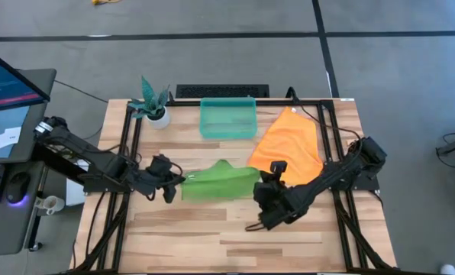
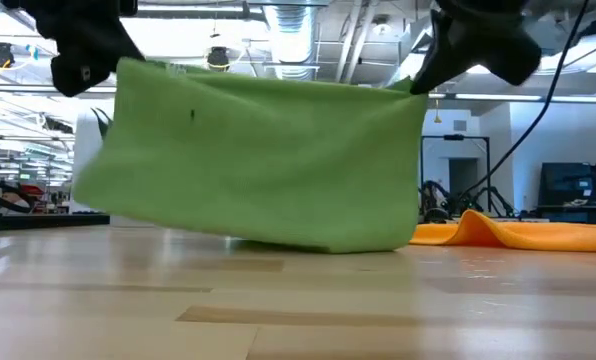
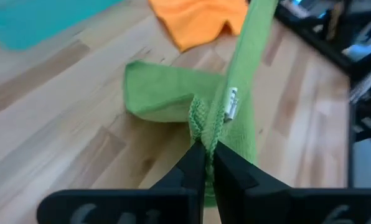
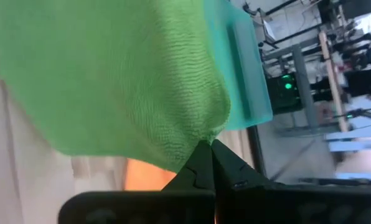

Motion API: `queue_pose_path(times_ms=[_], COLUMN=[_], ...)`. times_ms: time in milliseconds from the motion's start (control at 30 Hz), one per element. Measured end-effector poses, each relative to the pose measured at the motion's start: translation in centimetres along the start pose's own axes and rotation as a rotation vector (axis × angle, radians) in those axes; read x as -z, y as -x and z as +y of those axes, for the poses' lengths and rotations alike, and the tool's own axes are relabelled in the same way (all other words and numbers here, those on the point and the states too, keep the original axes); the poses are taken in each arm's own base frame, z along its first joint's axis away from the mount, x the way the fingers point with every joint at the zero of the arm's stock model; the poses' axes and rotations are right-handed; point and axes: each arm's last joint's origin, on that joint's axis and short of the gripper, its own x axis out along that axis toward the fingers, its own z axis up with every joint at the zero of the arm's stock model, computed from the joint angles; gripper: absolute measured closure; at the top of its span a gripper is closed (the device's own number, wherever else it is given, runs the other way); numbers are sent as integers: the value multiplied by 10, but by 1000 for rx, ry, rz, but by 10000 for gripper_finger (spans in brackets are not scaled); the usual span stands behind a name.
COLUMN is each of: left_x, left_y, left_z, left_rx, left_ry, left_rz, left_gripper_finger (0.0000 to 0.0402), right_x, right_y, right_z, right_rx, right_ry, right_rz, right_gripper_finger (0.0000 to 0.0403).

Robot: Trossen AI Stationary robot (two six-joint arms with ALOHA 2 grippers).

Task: Roll microfiber towels into tight, uniform cylinder then place into a basket
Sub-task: Fold the green towel

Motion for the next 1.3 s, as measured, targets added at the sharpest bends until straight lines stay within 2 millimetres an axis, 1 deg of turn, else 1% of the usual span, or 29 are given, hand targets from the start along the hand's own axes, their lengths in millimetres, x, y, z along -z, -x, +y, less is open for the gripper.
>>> queue_pose_path(times_ms=[100, 267, 400, 533, 667, 900, 1033, 1167, 1300], left_x=[4, 13, 19, 25, 28, 29, 31, 40, 55], left_y=[-7, -20, -28, -35, -39, -39, -41, -51, -69], left_z=[-2, -4, -5, -5, -6, -6, -7, -16, -34], left_rx=[-17, -53, -81, -92, -87, -75, -68, -35, 60], left_ry=[-19, -59, -82, -111, -118, -138, -175, -197, -250], left_rz=[31, 96, 128, 171, 214, 229, 246, 252, 218], left_gripper_finger=[391, 387, 375, 362, 347, 304, 297, 297, 297], right_x=[0, -7, -9, -10, -10, -10, -10, -10, -10], right_y=[-3, 1, 6, 6, 6, 6, 6, 6, 6], right_z=[2, 8, 13, 14, 14, 14, 14, 14, 14], right_rx=[-2, -41, -59, -86, -86, -86, -86, -87, -92], right_ry=[12, -18, -33, -39, -39, -39, -39, -39, -43], right_rz=[3, -63, -95, -91, -91, -91, -91, -91, -88], right_gripper_finger=[401, 401, 401, 401, 401, 401, 401, 401, 401])
